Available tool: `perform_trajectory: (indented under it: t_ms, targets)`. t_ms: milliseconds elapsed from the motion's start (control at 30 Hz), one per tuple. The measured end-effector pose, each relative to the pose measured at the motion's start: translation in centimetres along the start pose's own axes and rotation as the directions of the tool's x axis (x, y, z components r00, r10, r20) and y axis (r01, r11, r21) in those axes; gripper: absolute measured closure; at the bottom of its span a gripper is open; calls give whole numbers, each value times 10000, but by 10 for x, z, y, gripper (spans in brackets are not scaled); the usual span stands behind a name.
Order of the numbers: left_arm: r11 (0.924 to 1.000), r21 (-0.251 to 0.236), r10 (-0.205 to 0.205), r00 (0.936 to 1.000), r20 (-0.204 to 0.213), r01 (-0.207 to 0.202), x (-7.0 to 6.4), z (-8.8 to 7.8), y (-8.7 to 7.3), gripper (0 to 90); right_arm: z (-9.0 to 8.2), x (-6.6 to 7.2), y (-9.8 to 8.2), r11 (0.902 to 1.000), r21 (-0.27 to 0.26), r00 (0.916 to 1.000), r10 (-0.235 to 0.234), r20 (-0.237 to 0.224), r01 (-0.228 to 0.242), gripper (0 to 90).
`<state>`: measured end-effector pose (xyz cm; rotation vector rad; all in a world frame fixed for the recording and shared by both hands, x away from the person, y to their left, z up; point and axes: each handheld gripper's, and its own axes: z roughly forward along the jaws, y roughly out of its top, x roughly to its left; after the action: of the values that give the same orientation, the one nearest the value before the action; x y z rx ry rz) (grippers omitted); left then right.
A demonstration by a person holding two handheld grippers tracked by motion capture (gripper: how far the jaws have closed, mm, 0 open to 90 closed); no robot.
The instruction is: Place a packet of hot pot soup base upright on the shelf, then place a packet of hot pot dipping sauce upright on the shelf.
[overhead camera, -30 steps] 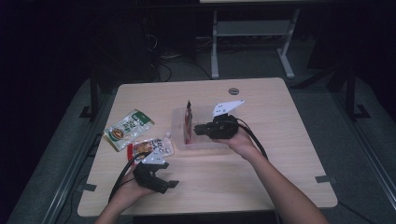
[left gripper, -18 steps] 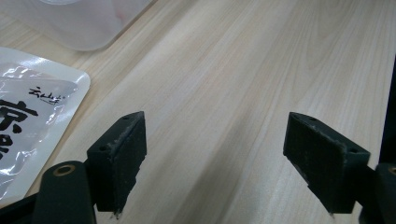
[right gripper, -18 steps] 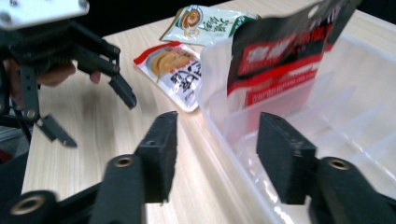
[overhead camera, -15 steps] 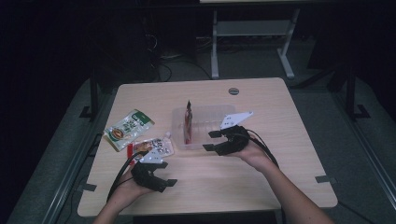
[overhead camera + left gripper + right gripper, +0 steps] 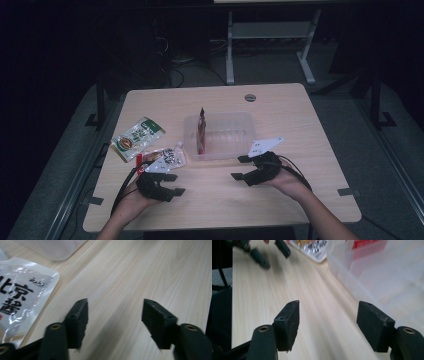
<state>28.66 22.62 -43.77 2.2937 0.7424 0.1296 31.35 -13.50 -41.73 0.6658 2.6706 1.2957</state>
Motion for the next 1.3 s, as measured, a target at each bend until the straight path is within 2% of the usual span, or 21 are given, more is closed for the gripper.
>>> perform_trajectory:
  t_ms: [67,167,200,233,367,467,533,567,633,767,867,1000,1100,1200,1300]
  targets:
    - [10000,-17,-21,9999,-164,21,3,-4,1,542,-5,2,-10,9999,135,10000,53,-1,-53,338]
    - [9997,-15,-231,9992,-319,231,8,-11,3,745,-12,4,-22,9995,243,9997,222,-32,-221,334]
    - [9994,-68,-353,9984,-444,351,10,-14,4,859,-14,4,-26,9992,278,9996,290,-30,-289,332]
    - [9996,42,-269,9981,-549,272,13,-17,5,896,-17,5,-31,9987,314,9992,398,-15,-397,330]
    - [9992,126,-354,9936,-1072,369,29,-25,9,897,-25,5,-44,9971,334,9976,692,-20,-691,322]
    - [9982,55,-589,9886,-1383,603,44,-27,11,898,-28,3,-50,9961,444,9968,752,253,-763,319]
    - [9970,-70,-778,9854,-1514,776,53,-26,12,897,-30,-1,-51,9953,401,9953,868,440,-886,311]
    - [9974,-24,-708,9840,-1635,714,58,-25,12,898,-30,-2,-52,9947,349,9943,952,473,-969,307]
    - [9965,-47,-828,9798,-1821,834,67,-23,14,897,-31,-5,-55,9939,293,9929,1046,565,-1063,304]
    - [9948,88,-970,9685,-2294,1018,81,-18,15,898,-30,-7,-56,9944,297,9913,981,880,-1010,292]
    - [9932,166,-1083,9647,-2401,1156,90,-12,14,898,-30,-8,-57,9937,289,9907,1053,866,-1082,292]
    - [9889,679,-1116,9615,-2513,1325,96,-2,9,898,-31,-10,-58,9940,300,9898,1017,995,-1051,291]
    - [9859,753,-1269,9610,-2458,1494,98,1,9,898,-33,-11,-58,9941,209,9890,1041,1049,-1068,291]
    - [9857,1006,-1068,9629,-2478,1352,100,5,10,899,-33,-11,-58,9932,213,9880,1115,1069,-1144,291]
    - [9831,1208,-1048,9635,-2463,1378,101,9,12,900,-33,-11,-58,9936,231,9880,1076,1104,-1108,291]
